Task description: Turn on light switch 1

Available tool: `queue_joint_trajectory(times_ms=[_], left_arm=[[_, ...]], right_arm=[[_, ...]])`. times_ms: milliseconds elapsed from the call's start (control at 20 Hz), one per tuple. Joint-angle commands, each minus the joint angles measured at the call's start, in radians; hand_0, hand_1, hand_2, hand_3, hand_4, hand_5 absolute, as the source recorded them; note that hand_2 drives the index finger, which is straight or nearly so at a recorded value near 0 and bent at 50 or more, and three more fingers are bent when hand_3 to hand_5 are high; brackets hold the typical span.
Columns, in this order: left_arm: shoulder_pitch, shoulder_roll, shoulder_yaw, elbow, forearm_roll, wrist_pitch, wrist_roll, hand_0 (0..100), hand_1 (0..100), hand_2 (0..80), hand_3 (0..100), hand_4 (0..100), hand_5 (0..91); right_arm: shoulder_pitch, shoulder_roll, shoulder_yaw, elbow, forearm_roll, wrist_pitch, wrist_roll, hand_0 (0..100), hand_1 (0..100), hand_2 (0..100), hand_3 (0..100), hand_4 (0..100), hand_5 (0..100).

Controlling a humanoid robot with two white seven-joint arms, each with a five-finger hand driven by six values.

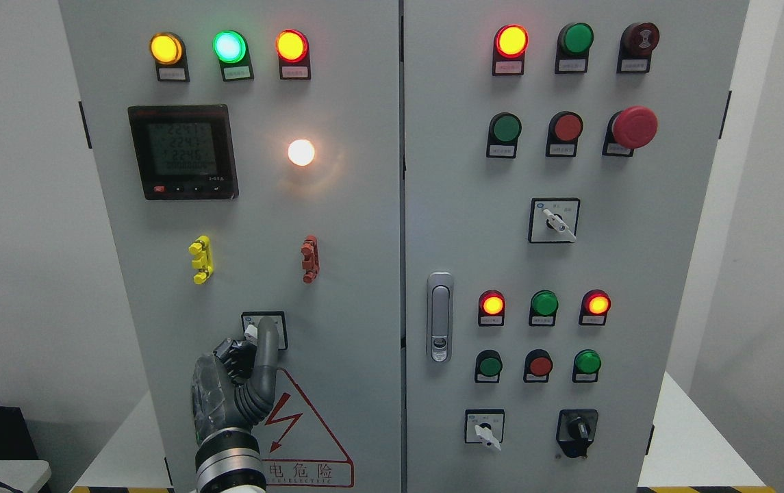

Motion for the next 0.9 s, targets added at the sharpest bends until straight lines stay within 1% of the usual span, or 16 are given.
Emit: queue_joint_trajectory(times_ms=[0, 50, 100, 150, 200, 351, 401, 501, 551, 852], left_arm=[[0.000, 0.000, 0.000, 0.000, 0.000, 0.000, 0.000, 19, 24, 56.2, 81, 80, 73.2], [0.000, 0.000, 0.000, 0.000, 0.000, 0.000, 0.000, 15, 24, 59.0, 81, 80, 73.2], [0.000, 0.000, 0.000, 0.000, 0.000, 0.000, 0.000, 13, 25, 64.4, 82, 80, 73.2], [0.000, 0.000, 0.000, 0.000, 0.000, 0.000, 0.000, 13, 25, 65.4, 82, 81, 73.2], [0.000, 0.000, 0.000, 0.000, 0.000, 0.000, 0.000, 14, 27, 67.2, 82, 81, 73.4], [0.000, 0.000, 0.000, 0.000, 0.000, 0.000, 0.000, 29, 24, 70.0, 82, 81, 75.5], [0.000, 0.000, 0.000, 0.000, 0.000, 0.000, 0.000, 31, 23, 70.3, 82, 82, 75.9], [0.000, 0.000, 0.000, 0.000, 0.000, 0.000, 0.000, 33, 20, 72.6, 81, 83, 76.2], [0.000, 0.000, 0.000, 0.000, 0.000, 0.000, 0.000, 33, 19, 74.1, 81, 83, 77.9], [0.000, 0.000, 0.000, 0.000, 0.000, 0.000, 0.000, 34, 17, 75.0, 80, 84, 79.5]], right_arm=[[0.000, 0.000, 0.000, 0.000, -0.017, -0.001, 0.000, 12, 39, 0, 0, 0, 0], [0.000, 0.000, 0.000, 0.000, -0.017, -0.001, 0.000, 12, 39, 0, 0, 0, 0], [0.000, 0.000, 0.000, 0.000, -0.017, -0.001, 0.000, 12, 39, 0, 0, 0, 0], [0.000, 0.000, 0.000, 0.000, -0.017, -0.001, 0.000, 12, 39, 0, 0, 0, 0], [0.000, 0.000, 0.000, 0.000, -0.017, -0.001, 0.000, 12, 39, 0, 0, 0, 0], [0.000, 0.000, 0.000, 0.000, -0.017, -0.001, 0.000, 12, 39, 0, 0, 0, 0], [0.000, 0.000, 0.000, 0.000, -0.017, -0.001, 0.000, 12, 39, 0, 0, 0, 0], [0.000, 0.000, 0.000, 0.000, -0.017, -0.001, 0.000, 12, 39, 0, 0, 0, 0], [0.000, 0.000, 0.000, 0.000, -0.017, -0.001, 0.000, 12, 39, 0, 0, 0, 0], [0.000, 0.000, 0.000, 0.000, -0.017, -0.001, 0.000, 12, 39, 0, 0, 0, 0]])
